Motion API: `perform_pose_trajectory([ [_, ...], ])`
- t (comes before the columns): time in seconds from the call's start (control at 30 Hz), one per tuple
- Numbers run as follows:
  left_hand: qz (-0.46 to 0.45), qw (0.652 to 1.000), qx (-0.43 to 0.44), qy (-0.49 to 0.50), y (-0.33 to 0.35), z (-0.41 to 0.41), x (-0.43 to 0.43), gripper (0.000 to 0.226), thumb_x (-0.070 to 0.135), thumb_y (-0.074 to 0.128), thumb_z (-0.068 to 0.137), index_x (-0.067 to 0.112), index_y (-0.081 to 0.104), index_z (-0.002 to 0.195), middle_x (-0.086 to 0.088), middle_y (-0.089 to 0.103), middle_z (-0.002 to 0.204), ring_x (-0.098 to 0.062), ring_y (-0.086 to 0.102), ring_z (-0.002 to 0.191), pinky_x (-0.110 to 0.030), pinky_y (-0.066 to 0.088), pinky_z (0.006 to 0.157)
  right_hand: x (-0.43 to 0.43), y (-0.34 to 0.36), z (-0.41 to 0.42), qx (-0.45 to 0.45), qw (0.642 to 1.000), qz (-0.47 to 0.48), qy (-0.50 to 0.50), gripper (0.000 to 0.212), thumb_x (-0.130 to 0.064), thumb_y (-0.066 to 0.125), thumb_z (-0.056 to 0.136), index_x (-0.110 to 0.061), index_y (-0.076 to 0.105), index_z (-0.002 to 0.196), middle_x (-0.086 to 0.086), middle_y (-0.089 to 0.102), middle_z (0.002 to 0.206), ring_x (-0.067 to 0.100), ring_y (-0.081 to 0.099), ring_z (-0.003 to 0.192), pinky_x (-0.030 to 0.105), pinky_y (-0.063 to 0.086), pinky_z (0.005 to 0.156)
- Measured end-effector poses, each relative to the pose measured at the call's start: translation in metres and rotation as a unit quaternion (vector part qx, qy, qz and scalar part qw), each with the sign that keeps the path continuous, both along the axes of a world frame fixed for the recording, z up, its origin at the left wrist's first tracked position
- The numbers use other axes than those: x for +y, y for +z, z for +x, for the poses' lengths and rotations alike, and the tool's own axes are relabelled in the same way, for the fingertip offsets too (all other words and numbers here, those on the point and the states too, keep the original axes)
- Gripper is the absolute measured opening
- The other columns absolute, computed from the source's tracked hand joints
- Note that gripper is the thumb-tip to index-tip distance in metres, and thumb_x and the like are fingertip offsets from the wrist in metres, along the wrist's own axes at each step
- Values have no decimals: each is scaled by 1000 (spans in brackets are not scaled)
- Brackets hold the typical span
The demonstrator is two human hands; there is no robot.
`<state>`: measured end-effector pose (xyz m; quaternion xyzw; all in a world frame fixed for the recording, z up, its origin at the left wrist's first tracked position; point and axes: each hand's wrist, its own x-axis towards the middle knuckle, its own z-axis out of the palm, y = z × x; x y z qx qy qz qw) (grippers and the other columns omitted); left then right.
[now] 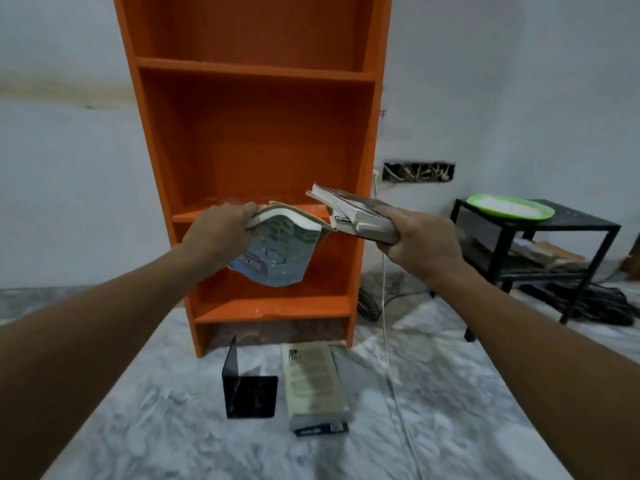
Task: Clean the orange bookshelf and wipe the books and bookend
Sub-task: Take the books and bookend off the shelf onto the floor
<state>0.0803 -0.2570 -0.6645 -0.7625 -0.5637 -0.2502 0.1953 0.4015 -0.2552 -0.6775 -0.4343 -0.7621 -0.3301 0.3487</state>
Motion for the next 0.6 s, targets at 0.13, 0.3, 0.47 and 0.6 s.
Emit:
perform_pose_trajectory([
  [0.13, -3, 997, -59, 47, -15, -25, -10, 28, 20, 60, 95, 10, 61, 120, -17, 70, 95, -29, 57, 69, -35, 49, 60, -11, -38, -3, -19, 1000, -21, -3, 51, -23, 90, 59, -15, 72, 105, 5, 74, 81, 27, 68, 59, 23, 42, 48],
  [0.3, -4, 996, -44, 72, -40, -28, -14, 29, 18, 60, 94, 7, 60, 121, -22, 68, 96, -35, 55, 71, -36, 42, 61, -13, -104, -19, -29, 994, -103, 15, 47, -32, 79, 66, -18, 71, 110, 2, 76, 92, 24, 71, 71, 27, 49, 51],
  [0.47, -1, 995, -81, 61, -73, -16, -9, 26, 19, 58, 96, 7, 59, 119, -21, 69, 101, -39, 61, 77, -37, 43, 66, -5, -194, -47, -26, 979, -200, 25, 58, -25, 91, 50, -20, 71, 105, 2, 74, 86, 24, 70, 70, 28, 51, 51],
  [0.6, -1, 993, -87, 77, -97, -11, 5, 25, 21, 56, 97, 8, 58, 119, -20, 68, 99, -28, 47, 71, -37, 39, 63, -1, -265, -62, -35, 967, -249, 30, 70, -20, 95, 38, -21, 74, 104, -2, 76, 96, 21, 73, 79, 30, 56, 58],
])
